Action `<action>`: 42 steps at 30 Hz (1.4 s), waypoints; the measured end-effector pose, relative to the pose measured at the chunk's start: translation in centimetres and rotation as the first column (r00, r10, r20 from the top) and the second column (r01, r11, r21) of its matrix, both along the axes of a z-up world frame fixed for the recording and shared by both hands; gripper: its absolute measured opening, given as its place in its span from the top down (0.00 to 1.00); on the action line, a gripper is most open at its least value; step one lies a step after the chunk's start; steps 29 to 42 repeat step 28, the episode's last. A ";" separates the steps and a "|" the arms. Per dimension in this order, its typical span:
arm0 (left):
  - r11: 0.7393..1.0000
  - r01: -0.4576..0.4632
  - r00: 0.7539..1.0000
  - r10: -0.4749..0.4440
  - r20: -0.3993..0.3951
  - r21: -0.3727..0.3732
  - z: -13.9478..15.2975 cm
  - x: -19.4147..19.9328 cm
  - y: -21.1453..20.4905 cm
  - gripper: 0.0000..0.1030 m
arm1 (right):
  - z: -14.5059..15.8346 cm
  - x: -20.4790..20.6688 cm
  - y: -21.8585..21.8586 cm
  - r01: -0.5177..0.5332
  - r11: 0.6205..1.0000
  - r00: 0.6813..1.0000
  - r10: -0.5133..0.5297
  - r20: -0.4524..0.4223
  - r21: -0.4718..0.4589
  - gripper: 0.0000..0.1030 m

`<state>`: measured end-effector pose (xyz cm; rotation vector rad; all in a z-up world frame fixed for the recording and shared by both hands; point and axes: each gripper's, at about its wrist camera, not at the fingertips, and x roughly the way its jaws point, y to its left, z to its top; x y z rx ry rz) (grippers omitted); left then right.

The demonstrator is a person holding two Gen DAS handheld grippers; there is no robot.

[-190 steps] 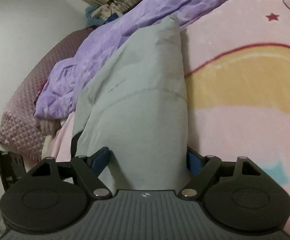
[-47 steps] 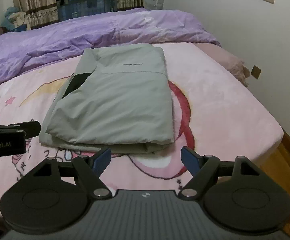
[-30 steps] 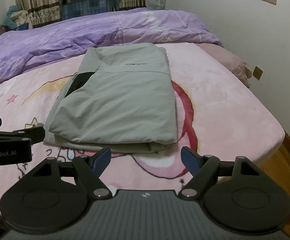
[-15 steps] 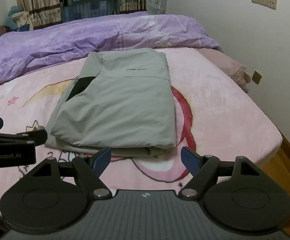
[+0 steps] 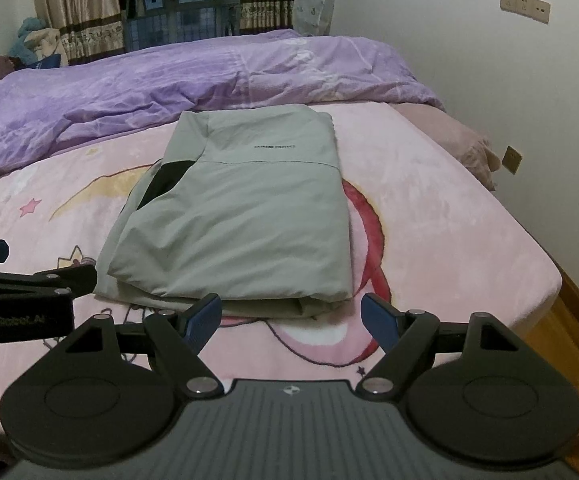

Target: Fold large clothes

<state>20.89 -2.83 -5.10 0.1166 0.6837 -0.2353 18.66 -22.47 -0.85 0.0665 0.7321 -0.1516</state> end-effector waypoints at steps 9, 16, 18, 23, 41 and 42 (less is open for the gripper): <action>1.000 0.004 1.000 -0.004 0.006 -0.005 0.1 -0.3 0.0 0.00 | -0.2 -0.2 0.1 -0.002 1.000 1.000 0.002 -0.002 0.001 0.10; 1.000 0.002 1.000 -0.002 0.007 0.000 0.0 -0.2 -0.1 0.00 | -0.1 -0.2 0.5 -0.006 1.000 1.000 0.006 -0.005 -0.005 0.10; 1.000 0.008 1.000 -0.008 0.010 -0.005 0.1 -0.3 -0.1 0.00 | -0.1 -0.2 0.6 -0.003 1.000 1.000 0.003 -0.007 -0.009 0.10; 1.000 0.013 1.000 -0.013 0.015 -0.003 0.0 -0.4 0.0 0.00 | -0.2 -0.3 0.6 0.007 1.000 1.000 -0.007 -0.008 -0.010 0.10; 1.000 0.020 0.999 -0.019 0.041 -0.019 0.3 -0.8 0.3 0.00 | -0.4 -0.1 0.5 0.008 1.000 1.000 -0.009 -0.017 -0.008 0.10; 1.000 0.020 0.999 -0.019 0.041 -0.019 0.3 -0.8 0.3 0.00 | -0.4 -0.1 0.5 0.008 1.000 1.000 -0.009 -0.017 -0.008 0.10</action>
